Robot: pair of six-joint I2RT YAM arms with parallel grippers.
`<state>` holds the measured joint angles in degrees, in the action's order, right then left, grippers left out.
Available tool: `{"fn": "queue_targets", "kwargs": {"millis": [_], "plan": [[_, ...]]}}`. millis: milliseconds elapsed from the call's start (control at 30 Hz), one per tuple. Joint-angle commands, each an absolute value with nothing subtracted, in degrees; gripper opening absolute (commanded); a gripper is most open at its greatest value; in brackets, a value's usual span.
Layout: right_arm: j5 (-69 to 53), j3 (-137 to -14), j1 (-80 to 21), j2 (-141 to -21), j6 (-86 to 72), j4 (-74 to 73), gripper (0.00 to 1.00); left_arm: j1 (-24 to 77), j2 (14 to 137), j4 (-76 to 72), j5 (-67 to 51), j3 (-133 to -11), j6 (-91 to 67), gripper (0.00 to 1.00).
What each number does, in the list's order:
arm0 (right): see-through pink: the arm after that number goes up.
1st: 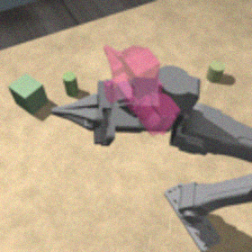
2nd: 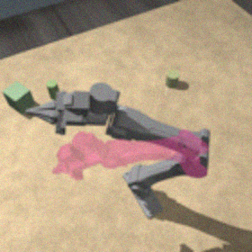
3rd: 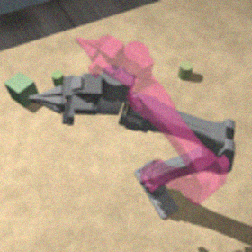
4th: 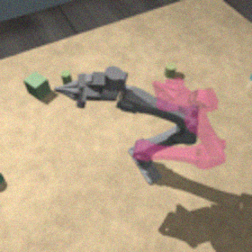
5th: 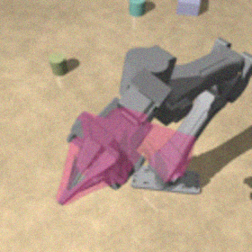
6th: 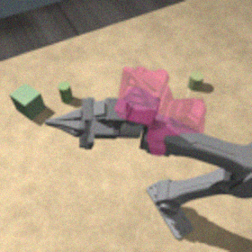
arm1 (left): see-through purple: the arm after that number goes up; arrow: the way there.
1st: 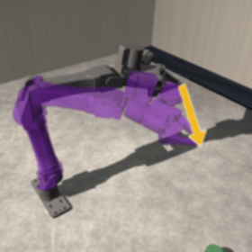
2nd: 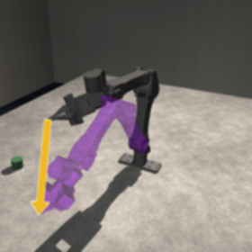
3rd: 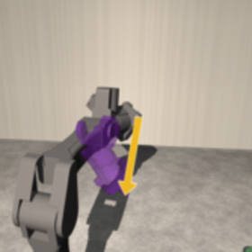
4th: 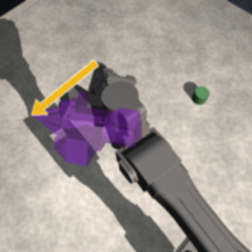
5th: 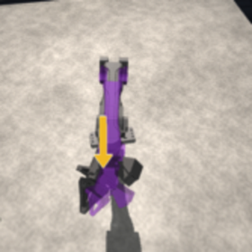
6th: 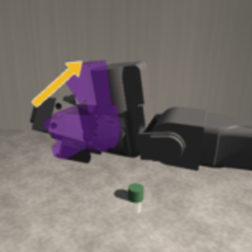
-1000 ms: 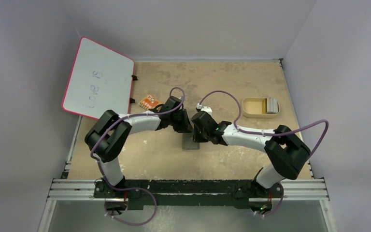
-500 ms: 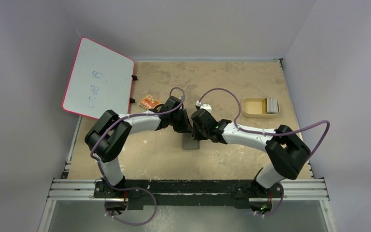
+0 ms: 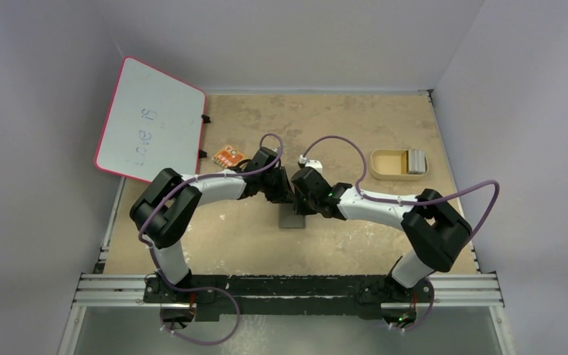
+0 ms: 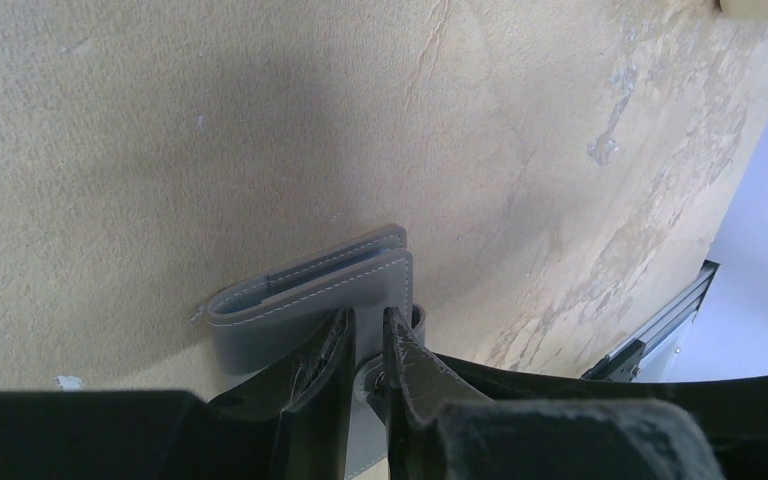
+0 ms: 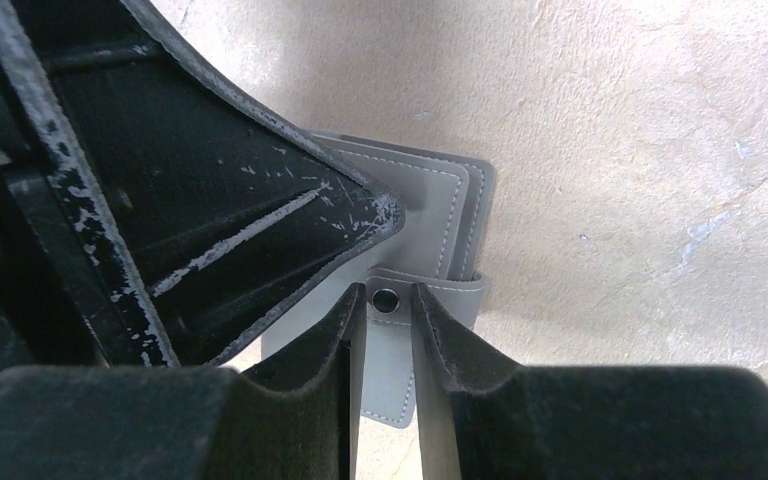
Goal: Put the credit cards into the card holder
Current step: Close the card holder at the center of the board.
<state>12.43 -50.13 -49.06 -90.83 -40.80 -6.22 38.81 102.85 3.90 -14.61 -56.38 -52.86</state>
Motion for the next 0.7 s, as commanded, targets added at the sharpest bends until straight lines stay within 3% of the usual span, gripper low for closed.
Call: {"fn": "queue_targets", "kwargs": {"millis": [0,667], "plan": [[11.98,-50.37,-48.73,-91.13,-40.43,-3.9,0.25,39.71,102.72,4.66,-13.0,-55.7,-52.03,0.16],[9.84,-49.45,-48.77,-92.94,-41.37,-3.66,0.21,39.68,103.02,4.57,-12.74,-55.57,-52.09,0.16]]}}
